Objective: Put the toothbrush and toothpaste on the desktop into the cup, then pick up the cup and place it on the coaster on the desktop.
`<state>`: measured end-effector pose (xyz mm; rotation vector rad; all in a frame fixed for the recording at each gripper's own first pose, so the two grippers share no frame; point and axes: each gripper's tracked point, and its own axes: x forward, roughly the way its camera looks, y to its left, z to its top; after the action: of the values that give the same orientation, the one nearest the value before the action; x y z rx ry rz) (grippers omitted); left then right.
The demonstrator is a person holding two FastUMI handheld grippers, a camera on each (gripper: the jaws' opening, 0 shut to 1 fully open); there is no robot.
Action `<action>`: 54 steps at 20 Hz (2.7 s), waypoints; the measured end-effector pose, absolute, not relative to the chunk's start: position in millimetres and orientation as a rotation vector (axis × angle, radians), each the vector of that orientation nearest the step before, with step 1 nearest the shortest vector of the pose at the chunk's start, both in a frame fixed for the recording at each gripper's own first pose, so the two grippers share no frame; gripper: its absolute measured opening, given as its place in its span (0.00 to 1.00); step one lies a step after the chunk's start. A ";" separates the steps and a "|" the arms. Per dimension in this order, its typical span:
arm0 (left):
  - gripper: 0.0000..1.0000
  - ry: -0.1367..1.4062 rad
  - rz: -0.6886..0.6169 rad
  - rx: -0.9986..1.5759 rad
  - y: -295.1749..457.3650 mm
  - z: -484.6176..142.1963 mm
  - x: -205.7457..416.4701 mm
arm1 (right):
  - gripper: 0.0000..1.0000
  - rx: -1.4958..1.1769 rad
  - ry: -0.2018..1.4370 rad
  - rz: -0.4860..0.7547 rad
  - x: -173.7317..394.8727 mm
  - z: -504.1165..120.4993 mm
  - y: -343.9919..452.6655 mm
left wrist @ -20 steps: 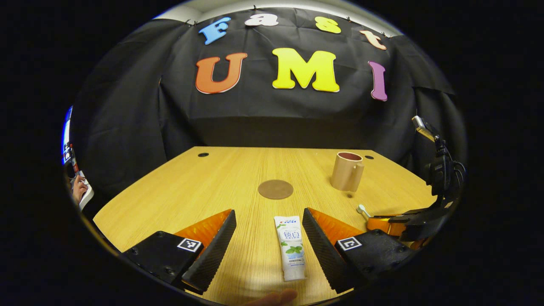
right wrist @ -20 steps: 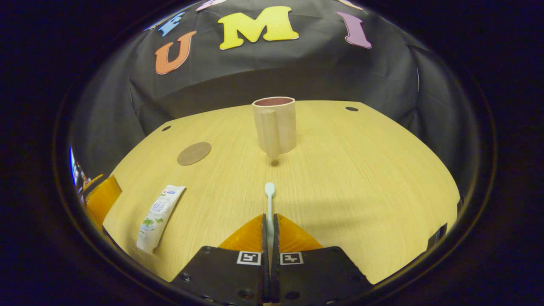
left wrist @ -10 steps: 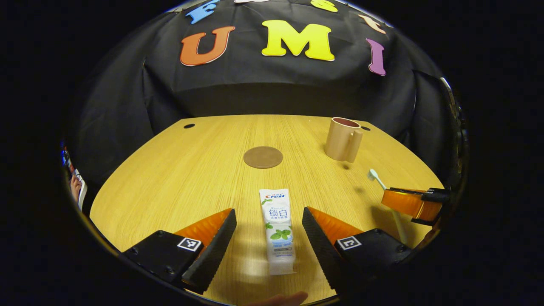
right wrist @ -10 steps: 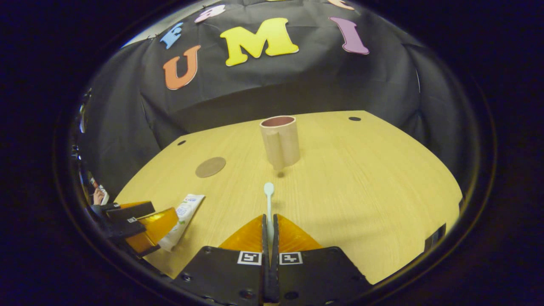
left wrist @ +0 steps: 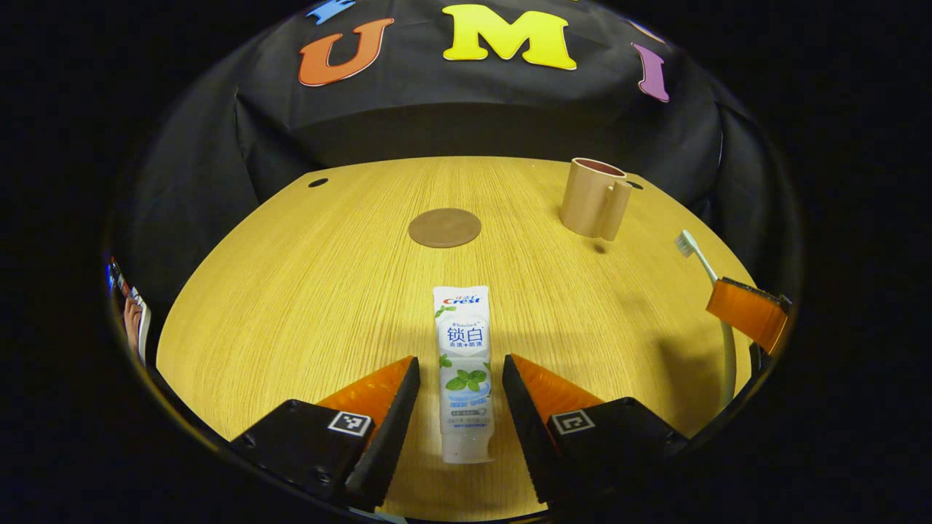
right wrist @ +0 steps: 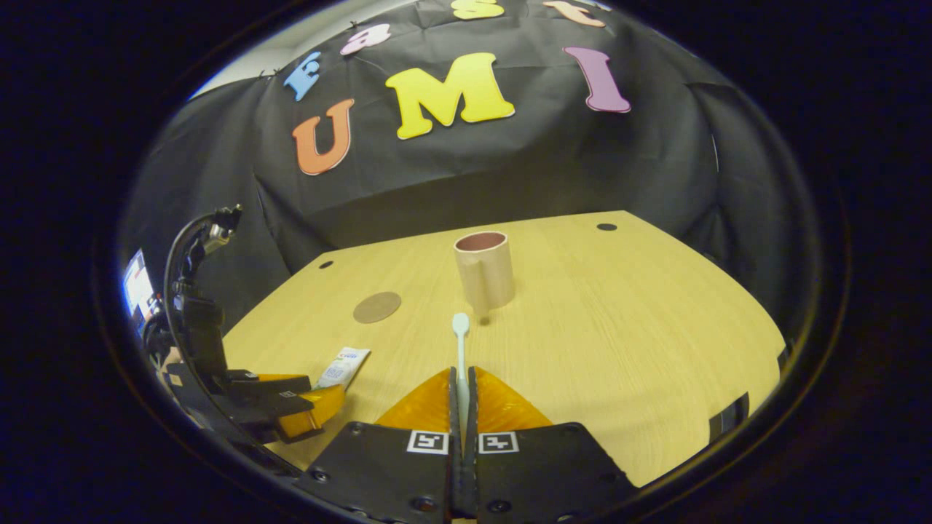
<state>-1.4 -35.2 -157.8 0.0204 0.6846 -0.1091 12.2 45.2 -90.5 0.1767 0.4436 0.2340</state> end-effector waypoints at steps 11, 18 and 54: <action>0.43 0.621 -0.117 -0.035 -39.0 -155.3 1.5 | 0.00 0.193 0.407 0.223 9.7 -82.3 36.5; 0.43 0.422 -0.100 -0.048 -38.4 -116.0 8.1 | 0.00 0.177 0.389 0.241 14.0 -70.1 40.0; 0.43 0.203 -0.144 -0.088 -70.0 -27.7 93.9 | 0.02 0.150 0.099 0.311 293.2 27.7 85.4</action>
<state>93.9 -70.0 -27.7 -0.0883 0.2035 -0.1438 293.2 85.4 27.7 0.1496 0.0986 0.3113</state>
